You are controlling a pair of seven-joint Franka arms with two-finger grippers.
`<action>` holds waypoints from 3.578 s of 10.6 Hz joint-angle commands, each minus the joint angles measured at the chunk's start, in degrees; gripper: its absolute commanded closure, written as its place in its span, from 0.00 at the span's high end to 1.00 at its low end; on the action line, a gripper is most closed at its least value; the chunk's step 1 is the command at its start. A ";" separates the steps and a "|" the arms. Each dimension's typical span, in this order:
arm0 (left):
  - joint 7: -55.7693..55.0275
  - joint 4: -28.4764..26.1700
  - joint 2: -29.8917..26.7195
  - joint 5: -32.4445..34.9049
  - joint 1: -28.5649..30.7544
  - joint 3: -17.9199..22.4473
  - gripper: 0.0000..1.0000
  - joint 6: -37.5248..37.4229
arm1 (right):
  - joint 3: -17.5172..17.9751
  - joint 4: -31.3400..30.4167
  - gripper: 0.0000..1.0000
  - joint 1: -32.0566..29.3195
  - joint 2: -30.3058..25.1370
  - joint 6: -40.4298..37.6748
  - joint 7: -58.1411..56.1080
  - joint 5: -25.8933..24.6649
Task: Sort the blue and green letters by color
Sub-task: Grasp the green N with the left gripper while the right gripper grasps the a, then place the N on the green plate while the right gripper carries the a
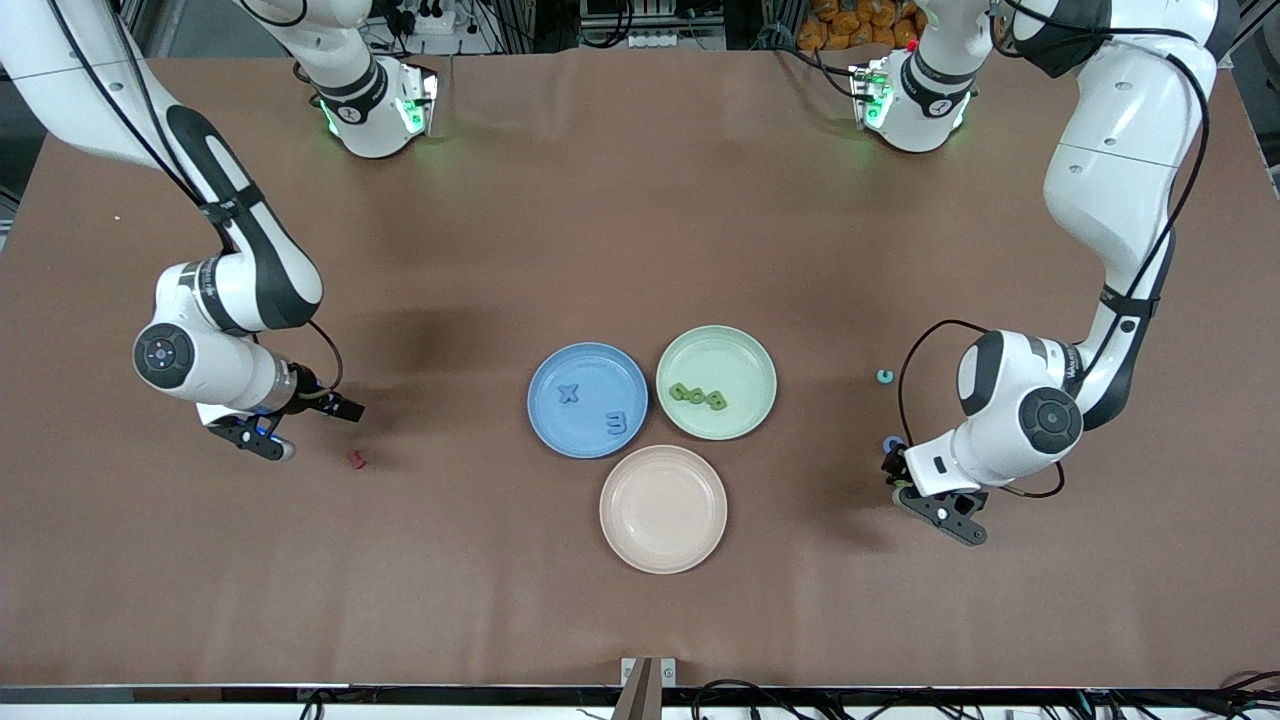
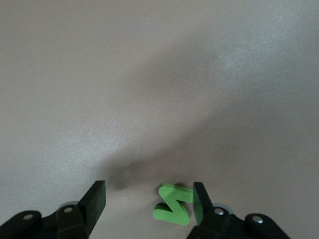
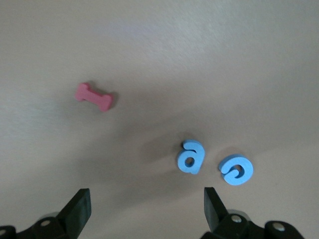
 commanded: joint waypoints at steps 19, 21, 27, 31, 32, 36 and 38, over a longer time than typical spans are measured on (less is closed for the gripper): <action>-1.28 -1.88 0.32 -3.52 0.17 -0.10 0.61 -1.25 | -3.35 -4.34 1.00 -1.07 2.99 11.22 4.48 -6.33; -0.93 -1.97 0.23 -3.52 0.52 -0.10 0.36 -1.25 | -3.35 -4.43 1.00 -0.98 3.08 11.22 4.48 -6.24; -2.68 -1.36 -2.31 -3.78 0.35 -2.45 0.00 -3.25 | -3.35 -4.43 0.91 -0.46 3.78 11.22 4.92 -6.24; -18.74 -1.27 -4.60 -3.17 -4.55 -6.25 0.00 -6.07 | -3.35 -4.34 0.00 -0.19 3.69 11.13 4.74 -6.24; -22.16 -1.09 -5.74 -3.08 -7.10 -6.25 0.00 -7.47 | -3.27 -4.34 0.00 -0.10 3.69 11.13 4.74 -6.24; -41.93 -1.18 -9.61 -3.86 -15.81 -6.34 0.00 -11.43 | -3.09 -1.54 0.00 3.04 3.69 10.34 6.23 -5.45; -50.46 -1.53 -9.36 -4.13 -16.96 -8.26 0.00 -11.71 | -3.09 1.88 0.00 11.10 3.87 9.82 16.37 -5.45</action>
